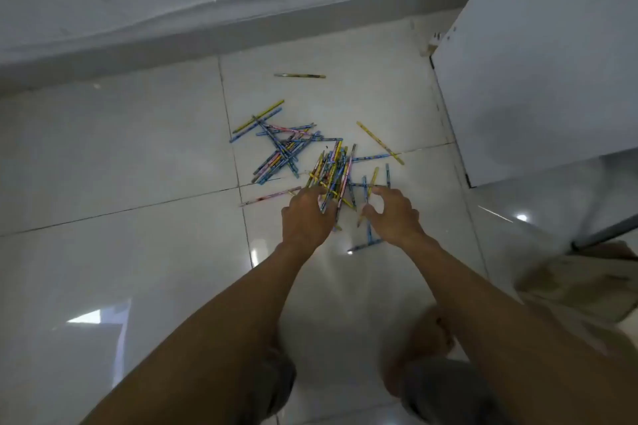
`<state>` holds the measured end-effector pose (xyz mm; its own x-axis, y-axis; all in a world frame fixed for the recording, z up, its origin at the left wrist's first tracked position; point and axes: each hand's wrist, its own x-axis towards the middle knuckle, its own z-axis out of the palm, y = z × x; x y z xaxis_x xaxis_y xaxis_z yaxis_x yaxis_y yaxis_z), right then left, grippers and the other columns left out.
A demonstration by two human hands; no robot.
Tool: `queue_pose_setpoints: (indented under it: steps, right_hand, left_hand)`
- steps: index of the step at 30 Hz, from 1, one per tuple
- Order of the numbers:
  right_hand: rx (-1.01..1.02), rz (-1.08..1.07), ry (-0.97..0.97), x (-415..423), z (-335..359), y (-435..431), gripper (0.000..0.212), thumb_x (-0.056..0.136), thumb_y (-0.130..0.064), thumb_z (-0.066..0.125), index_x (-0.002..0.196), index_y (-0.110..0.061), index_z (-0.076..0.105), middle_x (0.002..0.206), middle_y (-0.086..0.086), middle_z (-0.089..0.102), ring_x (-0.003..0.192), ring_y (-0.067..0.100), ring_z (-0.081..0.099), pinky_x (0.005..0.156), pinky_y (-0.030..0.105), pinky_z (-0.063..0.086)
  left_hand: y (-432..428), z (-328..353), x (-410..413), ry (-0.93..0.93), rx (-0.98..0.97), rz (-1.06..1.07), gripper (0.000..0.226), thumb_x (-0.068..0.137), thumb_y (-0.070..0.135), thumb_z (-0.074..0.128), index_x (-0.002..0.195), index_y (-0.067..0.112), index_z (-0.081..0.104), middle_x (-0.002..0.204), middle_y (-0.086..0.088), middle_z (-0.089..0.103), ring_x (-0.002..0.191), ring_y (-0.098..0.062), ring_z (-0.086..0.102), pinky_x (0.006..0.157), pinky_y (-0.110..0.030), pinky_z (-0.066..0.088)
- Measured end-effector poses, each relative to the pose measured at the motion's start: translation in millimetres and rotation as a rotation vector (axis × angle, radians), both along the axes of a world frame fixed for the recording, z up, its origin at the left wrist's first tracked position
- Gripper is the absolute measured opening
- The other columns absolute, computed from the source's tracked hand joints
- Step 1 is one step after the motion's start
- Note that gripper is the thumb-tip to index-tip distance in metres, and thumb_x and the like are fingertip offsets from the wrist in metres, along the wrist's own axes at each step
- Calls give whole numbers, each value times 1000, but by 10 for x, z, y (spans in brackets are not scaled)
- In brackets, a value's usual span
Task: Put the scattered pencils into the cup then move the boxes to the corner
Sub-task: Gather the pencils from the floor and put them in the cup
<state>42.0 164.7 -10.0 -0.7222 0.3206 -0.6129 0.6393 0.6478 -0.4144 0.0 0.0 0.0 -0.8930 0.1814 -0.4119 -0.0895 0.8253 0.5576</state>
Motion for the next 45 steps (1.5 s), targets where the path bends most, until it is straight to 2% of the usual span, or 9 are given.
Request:
queue_pose_setpoints:
  steps: [5,10,15,20,24,28,32,41,45]
  right_hand:
    - [-13,-164,91,-183,-1034,61,55,93,-40,56,143,-21,41,146,9,37,132,30,39,108,45,31]
    - [117,-325,212,-220,-1660,130,55,91,-36,56,142,-21,40,145,10,36,131,32,36,105,47,31]
    - [142,-201,250,-187,-1913,159,55,91,-35,57,142,-20,40,147,10,33,134,33,29,107,48,27]
    - [140,-209,259,-200,-1887,159,57,90,-38,58,142,-22,41,147,8,34,135,31,29,108,47,26]
    - [146,-243,246,-154,-1960,187,58,91,-37,57,143,-20,39,147,8,32,134,31,29,107,47,27]
    - [195,-325,268,-96,-1971,356,57,92,-36,57,143,-19,38,147,9,30,134,31,28,107,47,27]
    - [179,-412,222,-70,-1971,389,57,92,-39,56,142,-20,37,146,10,31,132,32,29,106,46,27]
    - [161,-450,-110,149,-1976,305,77,86,-50,60,145,-21,21,150,11,10,134,35,19,106,54,29]
    - [123,-416,-254,267,-1950,243,92,83,-59,60,149,-24,6,151,13,1,135,41,17,109,48,27]
  left_hand:
    - [148,-1053,-120,-13,-24,86,43,89,43,56,124,18,52,122,-8,59,113,-30,54,94,-47,44]
    - [371,-1786,-221,9,-82,130,77,83,59,57,139,11,33,140,-15,38,130,-37,37,102,-55,33]
    - [592,-2063,-331,146,-199,92,101,73,77,53,141,6,27,146,-19,27,135,-39,26,106,-54,26]
    - [748,-2064,-412,33,-281,99,114,67,83,53,144,6,20,155,-16,8,140,-39,16,107,-57,22]
    - [815,-2141,-375,54,-305,89,94,80,68,54,143,5,21,154,-15,9,133,-37,25,102,-53,29]
    - [720,-2212,-428,148,-277,53,57,94,40,47,135,4,32,146,-17,22,122,-37,36,98,-51,34]
    - [632,-2240,-474,172,-226,48,38,98,21,44,130,3,35,136,-17,33,117,-35,41,94,-48,38]
    - [516,-2196,-522,224,-245,-59,41,87,-2,53,125,-1,36,126,-21,41,110,-36,48,84,-43,45]
    - [462,-2158,-498,265,-230,-125,45,87,-4,50,129,-3,33,125,-22,44,108,-36,49,82,-43,46]
